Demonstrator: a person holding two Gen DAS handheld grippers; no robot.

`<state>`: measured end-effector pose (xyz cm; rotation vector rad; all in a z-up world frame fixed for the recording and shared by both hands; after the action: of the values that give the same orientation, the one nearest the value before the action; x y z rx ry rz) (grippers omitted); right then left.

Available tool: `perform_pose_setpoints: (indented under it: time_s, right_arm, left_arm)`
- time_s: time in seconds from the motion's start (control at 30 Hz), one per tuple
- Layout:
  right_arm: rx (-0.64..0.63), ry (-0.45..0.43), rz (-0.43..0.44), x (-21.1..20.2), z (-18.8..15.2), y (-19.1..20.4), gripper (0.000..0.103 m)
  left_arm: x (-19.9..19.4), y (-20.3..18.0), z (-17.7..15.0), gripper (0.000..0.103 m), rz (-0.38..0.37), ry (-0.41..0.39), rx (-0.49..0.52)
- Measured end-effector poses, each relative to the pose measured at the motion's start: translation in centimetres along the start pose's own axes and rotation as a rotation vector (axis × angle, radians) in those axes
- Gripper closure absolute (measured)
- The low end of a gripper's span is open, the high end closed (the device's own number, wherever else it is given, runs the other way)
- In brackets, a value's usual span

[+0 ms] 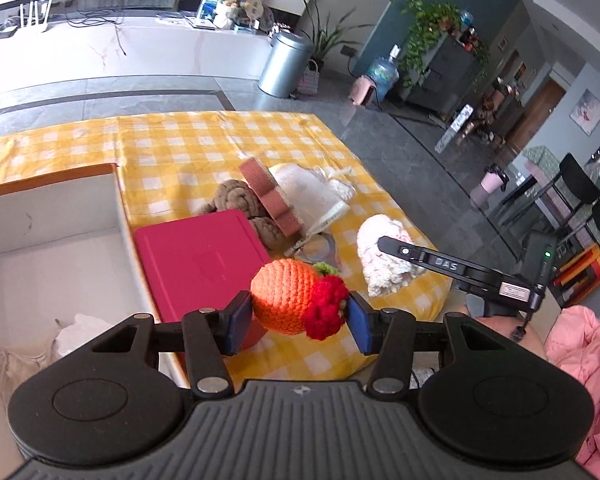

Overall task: Organize soft objects
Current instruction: 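Carry the pink hat and orange fruit over the white box with both tools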

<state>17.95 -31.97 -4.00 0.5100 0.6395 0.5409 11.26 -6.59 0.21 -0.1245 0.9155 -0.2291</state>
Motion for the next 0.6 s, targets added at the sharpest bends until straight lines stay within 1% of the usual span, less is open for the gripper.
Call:
perform_pose_setpoints:
  time_s: [0.07, 0.13, 0.2, 0.3, 0.37, 0.43, 0.53, 0.6]
  right_arm:
    - [-0.031, -0.044, 0.095, -0.6, 0.8, 3.0, 0.075]
    - [-0.059, -0.07, 0.178, -0.8, 1.2, 5.7, 0.075]
    - [-0.099, -0.088, 0.271, -0.7, 1.6, 9.1, 0.075]
    - [-0.14, -0.086, 0.377, 0.1, 1.5, 13.5, 0.075]
    - [-0.163, -0.063, 0.432, 1.3, 1.0, 16.4, 0.075]
    - [-0.188, -0.04, 0.447, 2.6, 0.5, 18.7, 0.075]
    - [-0.22, 0.022, 0.433, 5.4, -0.9, 21.9, 0.075]
    - [-0.224, 0.076, 0.441, 7.9, -2.1, 23.7, 0.075]
  left_arm:
    - [-1.0, 1.7, -0.1, 0.045, -0.007, -0.017, -0.051]
    - [-2.1, 3.7, 0.0, 0.045, -0.009, -0.046, -0.097]
    - [-2.9, 5.8, 0.1, 0.045, 0.009, -0.074, -0.141]
    - [-3.6, 9.1, 0.1, 0.045, 0.043, -0.114, -0.219]
    - [-3.7, 11.3, 0.0, 0.045, 0.074, -0.135, -0.264]
    - [-3.7, 13.1, 0.1, 0.045, 0.097, -0.162, -0.289]
    - [-3.4, 15.9, 0.6, 0.045, 0.128, -0.194, -0.365]
    - [-3.3, 17.2, 0.7, 0.045, 0.116, -0.212, -0.399]
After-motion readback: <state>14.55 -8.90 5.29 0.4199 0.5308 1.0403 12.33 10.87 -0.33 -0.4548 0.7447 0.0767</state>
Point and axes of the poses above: each gripper's, at about its wrist camera, not at the fingertips, and x roughly the way its jaws point, y to its left, z to its top, the point moved 8 cm from there along x, roughly the way its jaws point, and after that the axes turned 15 degrees about z, right-handed, at the moved point
